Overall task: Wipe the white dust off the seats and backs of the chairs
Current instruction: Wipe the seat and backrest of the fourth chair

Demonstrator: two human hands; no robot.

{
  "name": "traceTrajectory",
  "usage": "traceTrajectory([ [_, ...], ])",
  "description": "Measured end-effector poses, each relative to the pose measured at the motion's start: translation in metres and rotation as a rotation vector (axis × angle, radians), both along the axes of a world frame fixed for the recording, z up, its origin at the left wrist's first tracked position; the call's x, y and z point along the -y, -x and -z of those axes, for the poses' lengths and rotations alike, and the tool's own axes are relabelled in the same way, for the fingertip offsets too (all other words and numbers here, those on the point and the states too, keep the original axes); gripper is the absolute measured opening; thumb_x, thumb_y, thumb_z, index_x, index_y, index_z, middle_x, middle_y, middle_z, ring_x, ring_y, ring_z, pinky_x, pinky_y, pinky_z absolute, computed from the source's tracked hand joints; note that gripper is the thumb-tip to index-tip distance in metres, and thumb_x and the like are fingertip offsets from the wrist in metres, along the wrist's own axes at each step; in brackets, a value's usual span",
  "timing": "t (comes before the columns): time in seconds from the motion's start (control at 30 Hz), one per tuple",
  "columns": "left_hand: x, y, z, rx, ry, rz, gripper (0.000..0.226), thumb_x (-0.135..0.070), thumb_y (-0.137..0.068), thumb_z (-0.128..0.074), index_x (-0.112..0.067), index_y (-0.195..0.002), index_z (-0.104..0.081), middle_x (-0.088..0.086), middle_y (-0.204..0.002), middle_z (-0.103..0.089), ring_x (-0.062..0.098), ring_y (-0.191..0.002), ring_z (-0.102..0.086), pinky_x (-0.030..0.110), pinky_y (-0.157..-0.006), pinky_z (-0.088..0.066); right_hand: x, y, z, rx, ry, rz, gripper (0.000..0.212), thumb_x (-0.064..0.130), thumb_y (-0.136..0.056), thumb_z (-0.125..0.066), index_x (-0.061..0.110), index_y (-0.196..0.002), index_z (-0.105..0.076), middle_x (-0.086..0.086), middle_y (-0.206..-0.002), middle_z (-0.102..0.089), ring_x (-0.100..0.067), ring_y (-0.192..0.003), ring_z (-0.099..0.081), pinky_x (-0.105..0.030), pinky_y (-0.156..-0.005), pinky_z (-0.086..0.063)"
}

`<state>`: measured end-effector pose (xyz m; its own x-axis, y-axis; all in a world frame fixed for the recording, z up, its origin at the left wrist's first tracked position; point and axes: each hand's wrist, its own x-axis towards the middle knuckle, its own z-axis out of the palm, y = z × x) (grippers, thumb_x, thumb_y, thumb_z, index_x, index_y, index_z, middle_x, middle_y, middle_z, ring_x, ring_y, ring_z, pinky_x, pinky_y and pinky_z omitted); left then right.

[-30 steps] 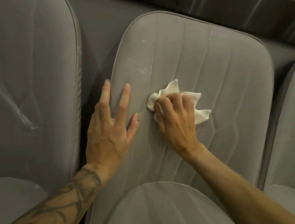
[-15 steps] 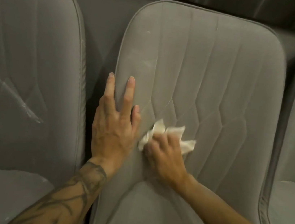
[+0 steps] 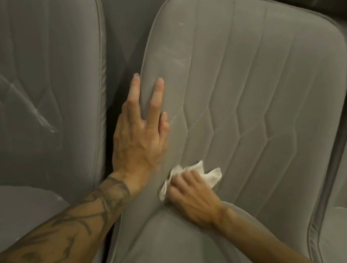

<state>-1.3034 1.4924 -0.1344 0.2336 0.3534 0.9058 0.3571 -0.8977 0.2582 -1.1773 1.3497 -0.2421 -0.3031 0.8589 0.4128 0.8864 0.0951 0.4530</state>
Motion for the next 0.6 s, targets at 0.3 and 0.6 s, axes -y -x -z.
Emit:
traceTrajectory([
  [0.3,0.000,-0.001,0.002,-0.012,0.003,-0.016,0.055,-0.029,-0.110,-0.040,-0.019,-0.163,-0.030,0.023,-0.165,-0.025,0.033,-0.138,-0.039,0.040,-0.107,-0.047,-0.025,-0.003,-0.046,-0.305,-0.469,0.191,0.015,0.023,-0.098,-0.057,0.017,-0.110,-0.052,-0.008,-0.105,-0.053,-0.028,-0.087,-0.045,-0.042,-0.078,-0.039],
  [0.6,0.005,0.010,-0.007,-0.094,0.014,-0.053,0.057,-0.030,-0.107,-0.045,-0.020,-0.162,-0.032,0.022,-0.165,-0.027,0.034,-0.126,-0.047,0.046,-0.100,-0.045,-0.029,0.006,-0.101,-0.339,-0.462,0.278,0.023,0.022,-0.097,-0.047,0.009,-0.111,-0.059,-0.019,-0.108,-0.058,-0.037,-0.088,-0.055,-0.048,-0.080,-0.042],
])
